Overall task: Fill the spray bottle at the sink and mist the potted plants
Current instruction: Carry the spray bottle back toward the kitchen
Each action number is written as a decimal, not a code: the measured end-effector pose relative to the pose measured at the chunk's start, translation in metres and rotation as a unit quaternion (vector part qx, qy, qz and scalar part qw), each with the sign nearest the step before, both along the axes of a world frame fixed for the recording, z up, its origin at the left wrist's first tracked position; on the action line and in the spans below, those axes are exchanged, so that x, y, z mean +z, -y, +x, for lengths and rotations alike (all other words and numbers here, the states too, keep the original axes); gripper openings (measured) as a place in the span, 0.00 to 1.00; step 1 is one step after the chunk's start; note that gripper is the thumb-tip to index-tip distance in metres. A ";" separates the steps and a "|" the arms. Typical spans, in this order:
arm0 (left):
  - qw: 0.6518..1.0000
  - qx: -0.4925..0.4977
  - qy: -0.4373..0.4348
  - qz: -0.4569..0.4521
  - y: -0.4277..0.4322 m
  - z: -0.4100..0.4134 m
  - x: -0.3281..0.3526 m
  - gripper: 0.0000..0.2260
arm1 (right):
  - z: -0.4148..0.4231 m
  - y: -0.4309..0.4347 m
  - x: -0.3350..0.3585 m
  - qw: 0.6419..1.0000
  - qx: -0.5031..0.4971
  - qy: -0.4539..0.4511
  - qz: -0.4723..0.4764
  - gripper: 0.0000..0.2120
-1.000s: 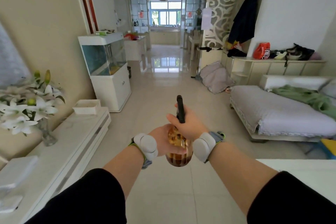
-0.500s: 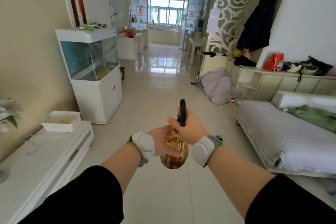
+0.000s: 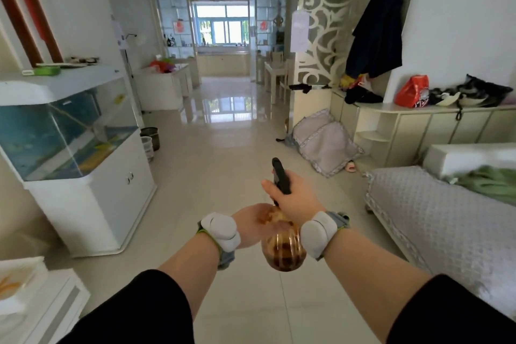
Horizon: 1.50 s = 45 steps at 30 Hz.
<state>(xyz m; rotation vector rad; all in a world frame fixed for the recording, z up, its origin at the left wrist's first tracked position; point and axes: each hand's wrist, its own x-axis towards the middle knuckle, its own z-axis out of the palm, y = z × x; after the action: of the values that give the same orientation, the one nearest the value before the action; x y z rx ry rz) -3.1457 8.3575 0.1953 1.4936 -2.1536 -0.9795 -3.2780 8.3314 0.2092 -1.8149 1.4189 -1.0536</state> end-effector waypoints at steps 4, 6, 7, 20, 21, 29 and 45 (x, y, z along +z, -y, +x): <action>0.998 0.055 0.006 0.005 0.116 0.016 0.013 0.18 | 0.005 0.115 0.013 0.999 0.026 -0.012 -0.015 0.10; 0.995 0.096 -0.017 0.013 0.175 0.032 0.016 0.18 | 0.017 0.174 0.016 0.999 0.046 -0.013 -0.012 0.10; 0.993 0.115 -0.028 0.017 0.210 0.041 0.012 0.18 | 0.027 0.210 0.013 0.998 0.056 -0.013 -0.010 0.11; 0.988 0.139 -0.065 -0.022 0.588 0.106 0.004 0.07 | 0.089 0.564 -0.002 0.999 0.042 -0.003 0.008 0.14; 0.988 0.138 -0.061 -0.025 0.621 0.105 0.010 0.08 | 0.088 0.595 0.001 1.000 0.030 -0.002 0.007 0.14; 0.989 0.119 -0.080 -0.035 0.851 0.070 0.016 0.06 | 0.064 0.826 0.000 1.000 0.006 0.009 0.000 0.13; 0.975 0.176 -0.131 -0.043 1.286 0.152 0.019 0.09 | 0.149 1.300 0.004 0.990 0.122 -0.071 -0.019 0.16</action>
<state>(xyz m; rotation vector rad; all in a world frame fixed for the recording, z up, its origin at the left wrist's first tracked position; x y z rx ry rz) -2.9940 7.0716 0.2148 1.5383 -1.6553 -0.8883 -3.1294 7.0314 0.2133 -2.0653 1.2216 -0.8476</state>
